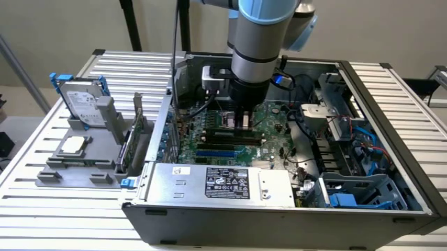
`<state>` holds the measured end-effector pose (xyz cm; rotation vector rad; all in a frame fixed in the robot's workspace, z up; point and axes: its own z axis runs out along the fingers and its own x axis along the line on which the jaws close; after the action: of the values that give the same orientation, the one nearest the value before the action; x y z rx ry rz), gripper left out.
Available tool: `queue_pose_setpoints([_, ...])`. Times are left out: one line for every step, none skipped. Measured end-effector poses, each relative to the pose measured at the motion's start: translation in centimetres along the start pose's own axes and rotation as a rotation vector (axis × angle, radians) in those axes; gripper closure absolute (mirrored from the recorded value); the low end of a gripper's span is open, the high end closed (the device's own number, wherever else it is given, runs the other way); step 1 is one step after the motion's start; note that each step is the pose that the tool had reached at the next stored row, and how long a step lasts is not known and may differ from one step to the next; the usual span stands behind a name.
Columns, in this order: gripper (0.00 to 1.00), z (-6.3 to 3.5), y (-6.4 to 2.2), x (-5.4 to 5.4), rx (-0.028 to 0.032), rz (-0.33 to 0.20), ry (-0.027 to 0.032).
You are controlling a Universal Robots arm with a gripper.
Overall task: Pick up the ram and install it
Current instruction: 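Insert the ram into the slot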
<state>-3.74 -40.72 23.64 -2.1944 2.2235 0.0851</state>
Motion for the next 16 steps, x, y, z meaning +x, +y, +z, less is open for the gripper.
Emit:
queue_pose_setpoints([0.86,0.03,0.08,0.01,0.0032,-0.001,0.0014])
queue_pose_setpoints([0.86,0.07,0.18,0.01,0.0089,-0.001,0.0028])
queue_pose_setpoints([0.86,0.11,0.29,0.02,0.0164,-0.002,0.0039])
queue_pose_setpoints([0.86,0.16,0.4,0.02,0.0252,-0.003,0.0048])
queue_pose_setpoints([0.86,0.2,0.48,0.02,0.0319,-0.004,0.0053])
queue_pose_setpoints([0.86,0.22,0.53,0.02,0.0339,-0.004,0.0056])
queue_pose_setpoints([0.86,0.23,0.53,0.02,0.0339,-0.005,0.0056])
queue_pose_setpoints([0.86,0.25,0.53,0.02,0.034,-0.005,0.0056])
queue_pose_setpoints([0.86,0.28,0.53,0.02,0.0341,-0.005,0.0054])
queue_pose_setpoints([0.86,0.31,0.54,0.02,0.0341,-0.005,0.0054])
queue_pose_setpoints([0.86,0.35,0.54,0.02,0.0341,-0.005,0.0055])
queue_pose_setpoints([0.86,0.38,0.55,0.03,0.0341,-0.005,0.0056])
queue_pose_setpoints([0.86,0.42,0.55,0.03,0.0341,-0.005,0.0057])
queue_pose_setpoints([0.86,0.47,0.55,0.03,0.034,-0.005,0.0058])
queue_pose_setpoints([0.86,0.52,0.55,0.03,0.0341,-0.005,0.0057])
queue_pose_setpoints([0.86,0.57,0.55,0.03,0.0341,-0.005,0.0058])
